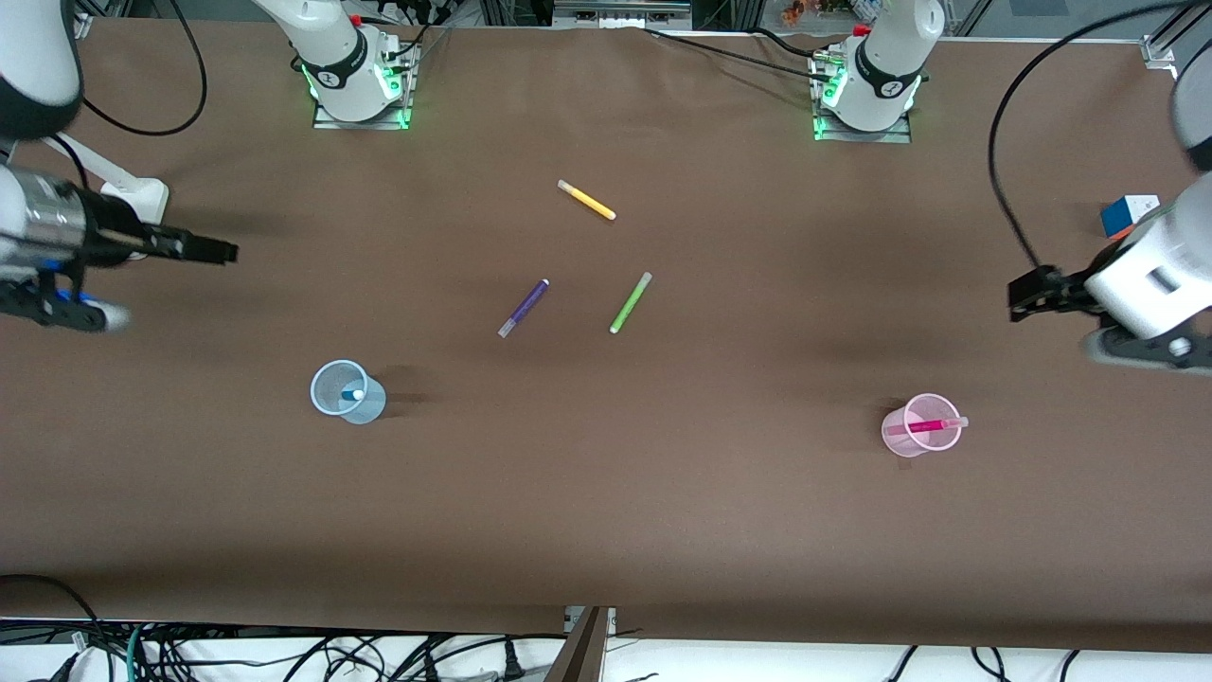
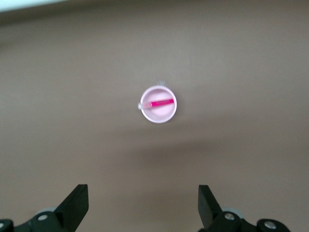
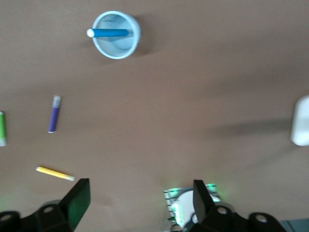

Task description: Place pink and blue markers in matching cups

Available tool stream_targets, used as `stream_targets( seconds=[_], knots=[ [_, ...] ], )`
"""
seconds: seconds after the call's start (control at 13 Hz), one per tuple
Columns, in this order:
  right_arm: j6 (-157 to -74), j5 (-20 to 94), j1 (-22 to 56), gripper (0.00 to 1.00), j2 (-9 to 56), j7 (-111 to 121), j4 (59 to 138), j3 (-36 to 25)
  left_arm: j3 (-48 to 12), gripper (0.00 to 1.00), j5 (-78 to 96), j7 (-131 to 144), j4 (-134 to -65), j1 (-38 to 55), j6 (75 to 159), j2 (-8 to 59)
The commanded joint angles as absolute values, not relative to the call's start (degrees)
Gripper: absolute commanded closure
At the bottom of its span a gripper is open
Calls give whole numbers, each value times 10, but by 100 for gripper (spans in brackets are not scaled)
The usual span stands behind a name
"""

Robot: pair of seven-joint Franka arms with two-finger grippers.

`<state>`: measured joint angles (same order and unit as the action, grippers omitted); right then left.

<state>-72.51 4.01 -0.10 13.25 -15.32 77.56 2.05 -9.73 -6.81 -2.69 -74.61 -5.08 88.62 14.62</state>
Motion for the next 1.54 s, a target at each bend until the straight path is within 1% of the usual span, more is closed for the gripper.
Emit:
stream_targets(
  seconds=[0.0,0.08,0.15,0.23,0.31,0.46,0.54,0.69,0.77,0.85,1.15,1.31,1.46],
  knots=[
    [-715,10,15,2,98,-155,793,20,-21,0,-35,-29,-809,-3,913,80],
    [-716,11,17,2,98,-152,793,24,-4,0,-31,-29,-888,13,963,34],
    [-716,11,18,2,98,-152,793,25,-2,0,-29,-24,-949,17,1007,3],
    [-716,11,21,2,98,-154,793,24,2,0,-29,-25,-969,21,1014,-13],
    [-716,10,22,2,98,-156,793,24,4,0,-28,-25,-971,25,1002,-14],
    [-715,9,22,1,98,-156,793,24,4,0,-16,-27,-944,22,944,-4],
    [-715,9,22,1,98,-156,793,24,4,0,-5,-28,-934,19,944,11],
    [-713,10,22,1,92,-154,795,23,2,0,-7,-29,-933,19,940,11],
    [-717,10,20,1,83,-152,808,23,1,0,-11,-30,-932,19,940,12],
    [-731,12,18,1,60,-150,839,23,1,0,-11,-29,-931,19,940,12],
    [-834,15,15,1,-38,-139,975,23,-1,0,-11,-29,-931,19,940,12],
    [-850,13,14,1,-59,-127,985,23,-1,0,-11,-29,-931,19,940,12],
    [-845,11,13,1,-60,-126,977,23,-1,0,-11,-27,-931,19,940,12]
  ],
)
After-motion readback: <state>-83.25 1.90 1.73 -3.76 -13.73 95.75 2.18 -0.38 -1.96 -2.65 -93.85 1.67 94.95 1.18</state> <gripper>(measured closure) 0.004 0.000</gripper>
